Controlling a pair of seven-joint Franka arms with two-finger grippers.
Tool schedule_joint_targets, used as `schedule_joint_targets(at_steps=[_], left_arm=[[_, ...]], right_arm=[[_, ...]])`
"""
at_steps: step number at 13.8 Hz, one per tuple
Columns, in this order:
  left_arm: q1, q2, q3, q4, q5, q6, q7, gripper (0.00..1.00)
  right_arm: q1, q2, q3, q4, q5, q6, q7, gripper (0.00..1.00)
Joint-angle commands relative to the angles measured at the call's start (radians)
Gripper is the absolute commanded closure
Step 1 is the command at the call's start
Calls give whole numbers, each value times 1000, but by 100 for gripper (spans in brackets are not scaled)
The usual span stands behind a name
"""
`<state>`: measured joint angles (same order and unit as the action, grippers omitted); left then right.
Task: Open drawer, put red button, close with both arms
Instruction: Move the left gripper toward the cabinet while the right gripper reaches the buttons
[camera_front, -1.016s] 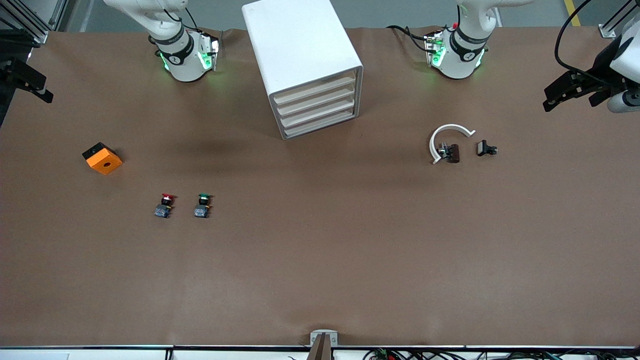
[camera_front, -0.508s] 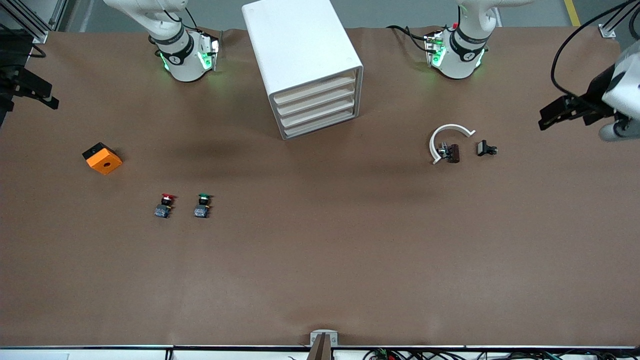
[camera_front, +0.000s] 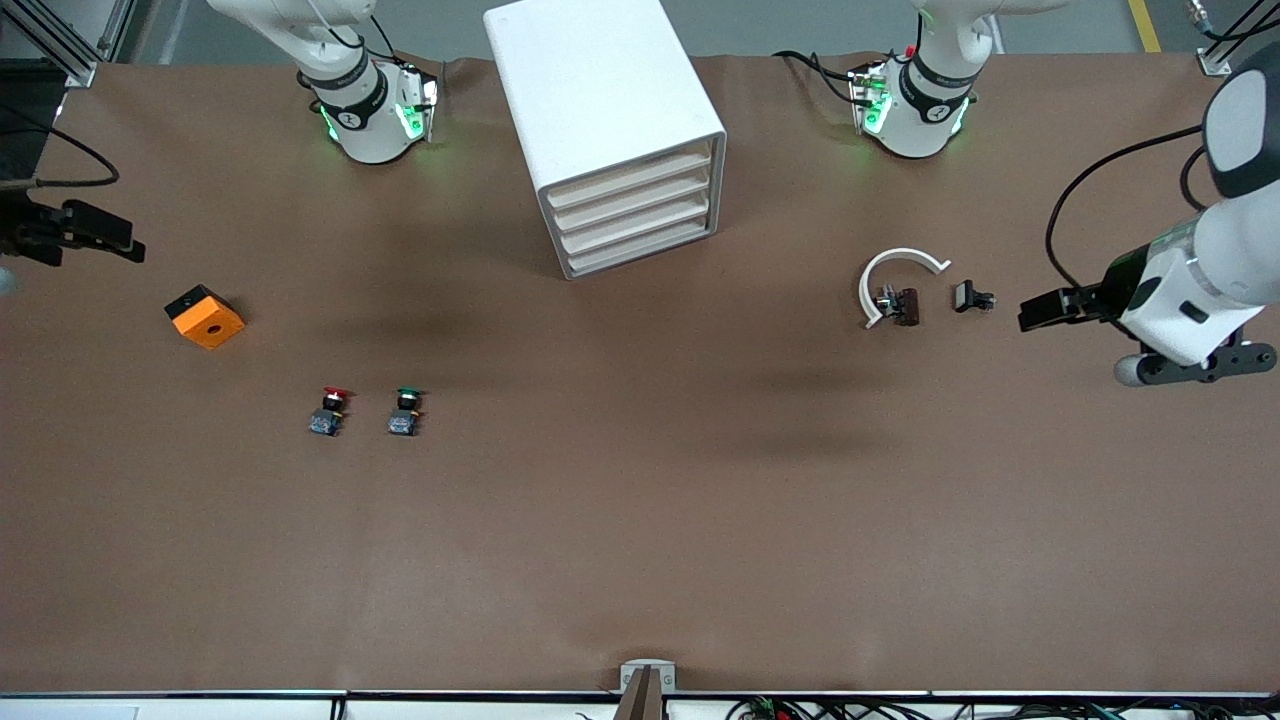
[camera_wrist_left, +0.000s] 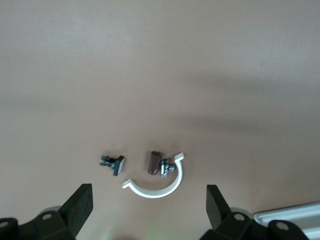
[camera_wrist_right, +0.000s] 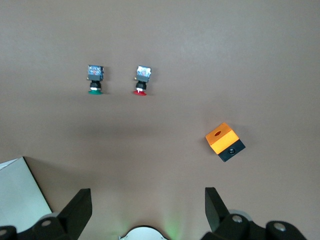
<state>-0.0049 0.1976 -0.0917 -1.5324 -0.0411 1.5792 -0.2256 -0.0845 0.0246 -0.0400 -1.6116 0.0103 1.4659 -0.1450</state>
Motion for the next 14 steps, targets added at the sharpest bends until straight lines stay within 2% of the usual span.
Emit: schedule_joint_targets(at_steps=[1,4,7,9,12,14], left_arm=[[-47,57,-13,32,-13,50,-99,0],[-167,112,-14,34,-11,100,-318,0],[-263,157,-16,32,-14,197,-507,0],[-326,206,-16,34,-22,214,-613,0],[-397,278,-16,35,-40,216,-791,0],[-399,327,-16,31,-139,211,-839,0]], right_arm=[[-17,32,8,27,-15,-1,-15,0],[-18,41,6,21,0,-12,5,0],[-9,46,9,13,0,10,134,0],[-15,64,11,-4,5,60,131,0],[-12,58,11,-118,48,213,150,0],[-8,58,11,-192,51,313,194,0]])
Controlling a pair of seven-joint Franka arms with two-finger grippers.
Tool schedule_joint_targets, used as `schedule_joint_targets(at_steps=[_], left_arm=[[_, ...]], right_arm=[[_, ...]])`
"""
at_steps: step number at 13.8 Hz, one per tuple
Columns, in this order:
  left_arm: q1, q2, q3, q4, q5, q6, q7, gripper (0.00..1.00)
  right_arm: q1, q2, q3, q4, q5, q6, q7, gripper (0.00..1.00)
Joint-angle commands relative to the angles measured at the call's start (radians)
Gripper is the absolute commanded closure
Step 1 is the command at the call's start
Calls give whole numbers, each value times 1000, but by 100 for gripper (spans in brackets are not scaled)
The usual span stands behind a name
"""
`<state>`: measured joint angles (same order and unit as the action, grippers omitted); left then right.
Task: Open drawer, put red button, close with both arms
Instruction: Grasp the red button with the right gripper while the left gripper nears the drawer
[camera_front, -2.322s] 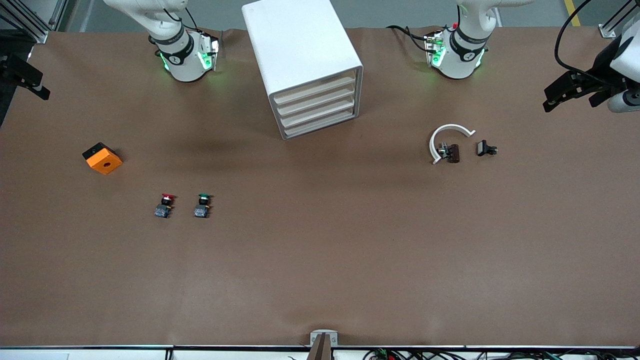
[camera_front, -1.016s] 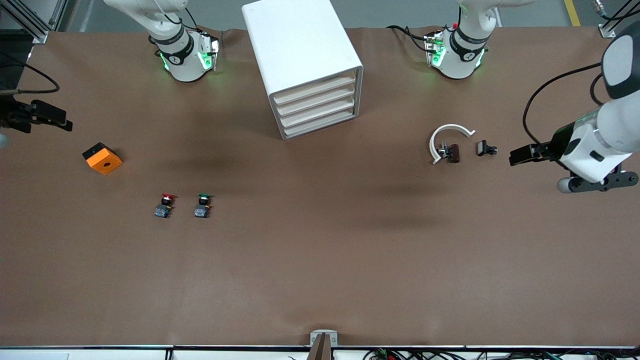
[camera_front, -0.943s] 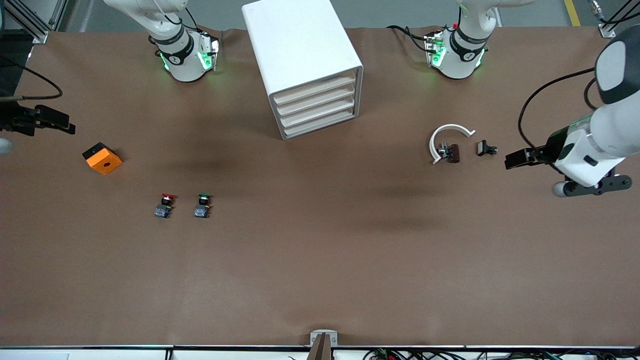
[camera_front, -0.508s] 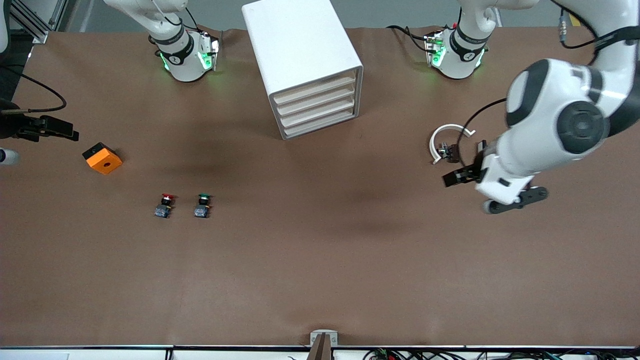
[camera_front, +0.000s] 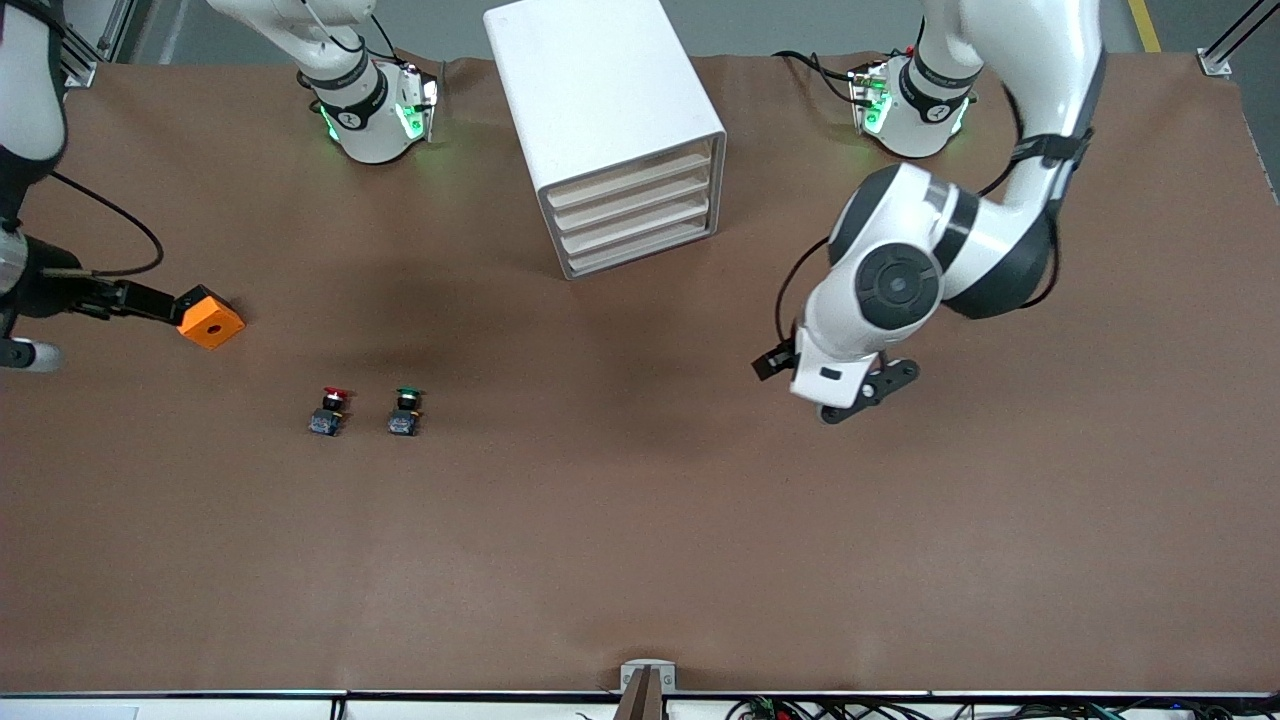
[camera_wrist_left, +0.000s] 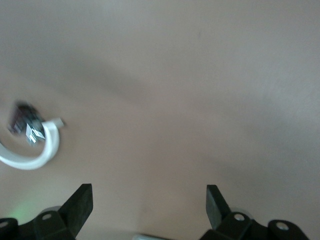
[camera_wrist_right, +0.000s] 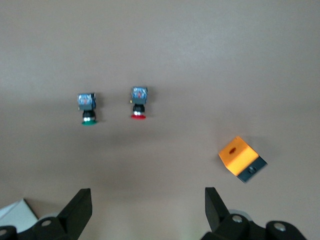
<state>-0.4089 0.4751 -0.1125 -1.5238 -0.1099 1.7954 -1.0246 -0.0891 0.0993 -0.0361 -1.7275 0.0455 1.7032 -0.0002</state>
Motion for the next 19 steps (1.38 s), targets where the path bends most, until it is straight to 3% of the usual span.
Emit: schedule_joint_targets(at_steps=[1,3,6,11,15,19], left_arm=[[-4,69,5,16,-91,-13,-42,0],[-42,109,5,14,-96,-13,-51,0],[-79,158,7,19,-96,-14,-228,0],[-126,180,7,24,-90,-14,-644,0],[-163,189,5,22,-96,-37,-816,0],[-193,194,8,24,-96,-118,-953,0]], right_arm=[[0,-16,8,-108,16,116,87,0],[18,-16,9,-177,16,218,156,0],[40,14,9,-294,16,436,183,0],[63,166,9,-300,16,624,190,0],[66,290,9,-296,16,765,193,0],[81,352,10,-294,16,829,235,0]])
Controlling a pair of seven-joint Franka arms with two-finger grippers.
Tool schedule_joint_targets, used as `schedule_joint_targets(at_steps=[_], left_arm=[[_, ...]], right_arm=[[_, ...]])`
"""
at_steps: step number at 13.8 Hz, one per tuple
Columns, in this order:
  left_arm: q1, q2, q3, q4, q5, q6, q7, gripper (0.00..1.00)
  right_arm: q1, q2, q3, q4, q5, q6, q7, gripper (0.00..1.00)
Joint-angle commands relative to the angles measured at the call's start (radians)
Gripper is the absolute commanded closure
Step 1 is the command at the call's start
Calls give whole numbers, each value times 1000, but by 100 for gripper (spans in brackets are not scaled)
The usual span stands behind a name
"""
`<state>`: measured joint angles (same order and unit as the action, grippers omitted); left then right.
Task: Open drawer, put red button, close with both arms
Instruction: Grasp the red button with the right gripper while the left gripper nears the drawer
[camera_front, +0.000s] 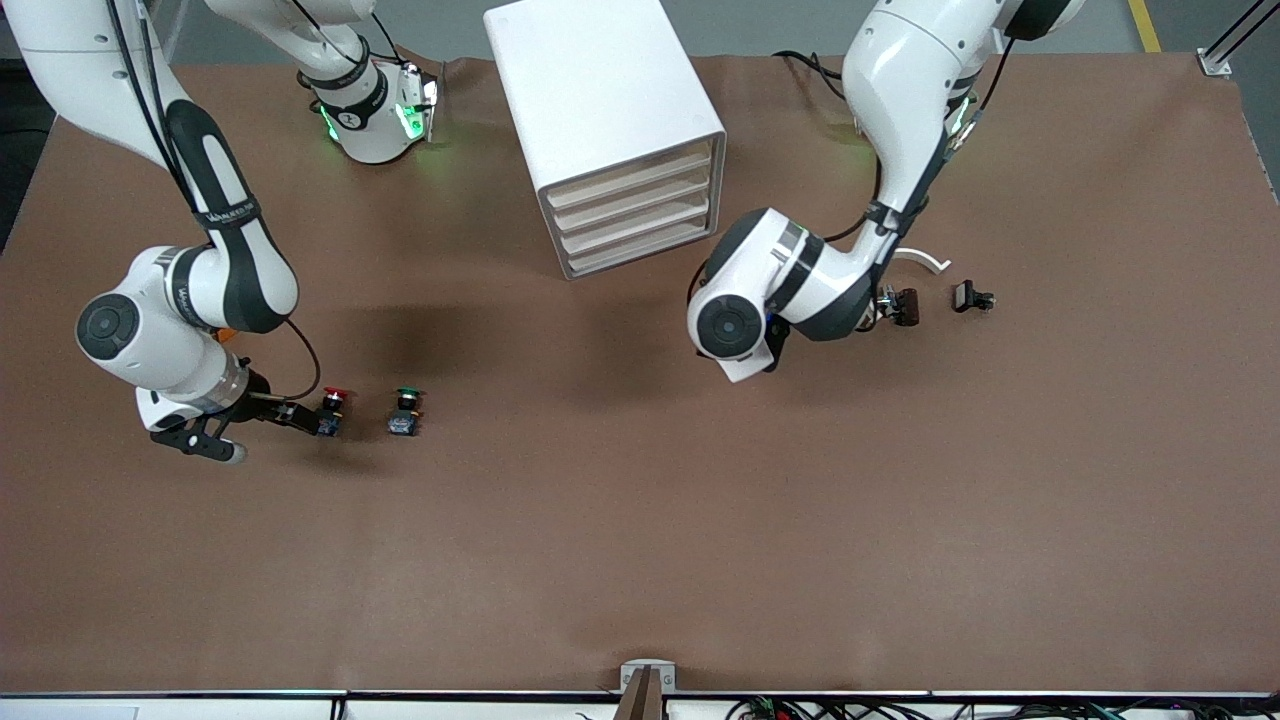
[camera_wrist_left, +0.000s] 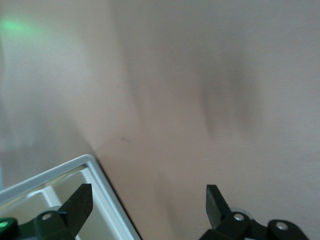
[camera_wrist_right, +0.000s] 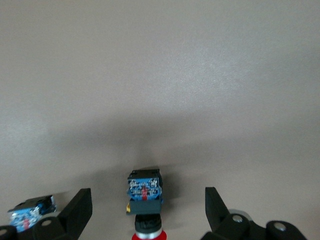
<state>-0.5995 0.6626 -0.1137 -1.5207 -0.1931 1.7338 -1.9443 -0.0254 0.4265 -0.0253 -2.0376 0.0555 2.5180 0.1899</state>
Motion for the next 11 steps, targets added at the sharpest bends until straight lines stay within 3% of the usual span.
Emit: schedule_joint_targets(at_steps=[1,4,11], left_arm=[[0,8,9,20,-14,-97,-33,0],[3,11,9,20,-63,-204,-33,0],[41,52,19,22,-305,-209,-33,0]], right_arm=[[30,35,-2,16,6,16,68,0],[41,55,-2,14,6,21,83,0],[39,106,-2,13,3,58,82,0]])
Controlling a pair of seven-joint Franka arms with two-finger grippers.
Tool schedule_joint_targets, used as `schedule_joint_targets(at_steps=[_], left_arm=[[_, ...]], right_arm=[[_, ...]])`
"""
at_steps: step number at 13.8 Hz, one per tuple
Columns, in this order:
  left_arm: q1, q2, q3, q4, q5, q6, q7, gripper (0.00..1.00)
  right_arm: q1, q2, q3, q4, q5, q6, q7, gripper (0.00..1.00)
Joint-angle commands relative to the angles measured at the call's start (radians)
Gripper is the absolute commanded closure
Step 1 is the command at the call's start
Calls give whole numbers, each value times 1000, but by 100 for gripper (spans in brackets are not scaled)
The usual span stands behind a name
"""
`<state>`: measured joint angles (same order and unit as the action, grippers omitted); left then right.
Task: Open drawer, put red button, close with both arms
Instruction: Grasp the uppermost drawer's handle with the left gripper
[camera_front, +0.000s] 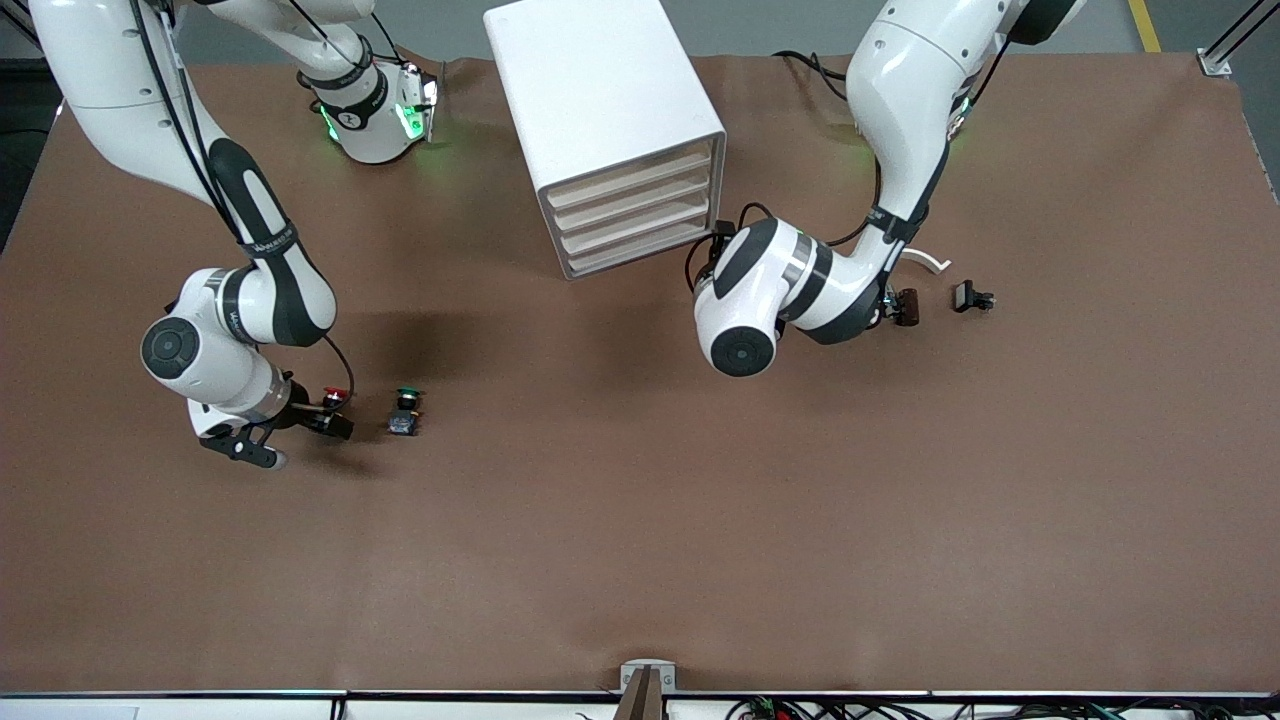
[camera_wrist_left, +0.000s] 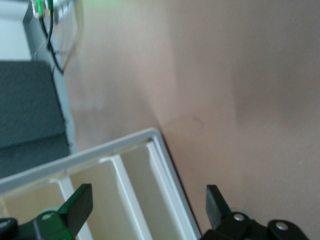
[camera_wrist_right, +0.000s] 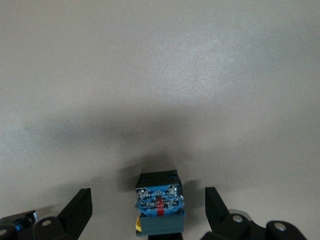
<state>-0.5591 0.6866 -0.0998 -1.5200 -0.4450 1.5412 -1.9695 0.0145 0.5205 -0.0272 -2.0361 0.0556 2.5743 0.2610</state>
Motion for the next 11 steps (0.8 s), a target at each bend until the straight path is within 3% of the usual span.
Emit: schedule_joint_targets(at_steps=[1,2,3,5,6,11], left_arm=[[8,37,5,21,-81,-15,-6,0],[8,45,5,21,-107,-15,-8,0],[7,56,5,21,-119,-15,-8,0],[8,74,5,21,-171,-15,-9,0],[8,86,5,21,-197,-15,-8,0],[42,117,5,21,-368,-19,-9,0]], right_arm=[[-7,16,0,11,3,3,9,0],[-8,19,-2,11,3,3,4,0],[-8,20,0,11,3,-12,0,17],[-7,18,0,10,3,-26,14,92],[-8,16,0,5,3,-23,14,100],[-4,7,0,10,3,-34,14,100]])
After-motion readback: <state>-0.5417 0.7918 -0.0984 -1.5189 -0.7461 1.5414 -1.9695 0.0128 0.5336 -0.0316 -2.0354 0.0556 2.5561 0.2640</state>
